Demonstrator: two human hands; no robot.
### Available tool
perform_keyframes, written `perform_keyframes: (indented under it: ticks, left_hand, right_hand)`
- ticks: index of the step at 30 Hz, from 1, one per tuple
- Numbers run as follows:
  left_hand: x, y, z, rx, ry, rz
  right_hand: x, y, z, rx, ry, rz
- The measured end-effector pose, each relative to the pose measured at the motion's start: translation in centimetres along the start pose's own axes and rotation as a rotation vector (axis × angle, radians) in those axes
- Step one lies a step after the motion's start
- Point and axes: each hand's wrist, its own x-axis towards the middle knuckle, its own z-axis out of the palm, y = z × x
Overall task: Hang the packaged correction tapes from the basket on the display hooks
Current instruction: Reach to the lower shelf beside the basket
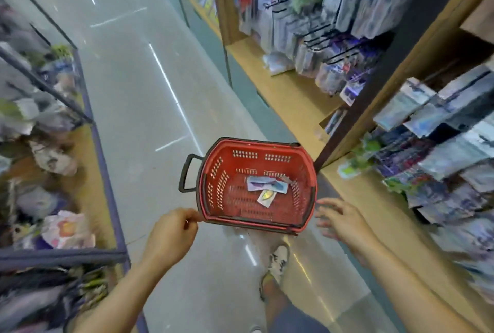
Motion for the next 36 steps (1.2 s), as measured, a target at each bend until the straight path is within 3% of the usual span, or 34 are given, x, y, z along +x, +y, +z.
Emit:
perform_keyframes:
  ticks: [9, 15, 20, 26, 30, 33, 36]
  left_hand:
    - [21.1, -0.2, 14.3, -0.205, -0.215, -0.096]
    - [36.2, -3.7, 31.9, -0.396, -0.390, -0.197]
    - [46.0, -7.4, 45.1, -0.440, -0.391, -0.311]
    - [54.5, -10.4, 54.3, -0.419, -0.205, -0.432]
    - [56.3, -9.6, 55.9, -0.398, -0.175, -0.508]
    - [56.4, -9.0, 55.3, -0.624, -0.191, -0.593]
    - [56.8, -9.0, 55.2, -0.854, -0.292, -0.688]
  right_hand:
    - [25.0, 4.8, 7.1, 0.431, 0.094, 0.390]
    - [42.7, 13.8, 13.3, 0.521, 0.237, 0.534]
    - [54.0, 20.0, 15.0, 0.627, 0.287, 0.615]
    - [60.7, 23.7, 15.6, 0.757, 0.309, 0.633]
    - [62.0, 25.6, 15.8, 1.011, 0.333, 0.538]
    - [61.6, 27.1, 16.7, 1.010, 0.280, 0.528]
    - [61.1, 28.2, 18.2, 0.806, 0.269, 0.575]
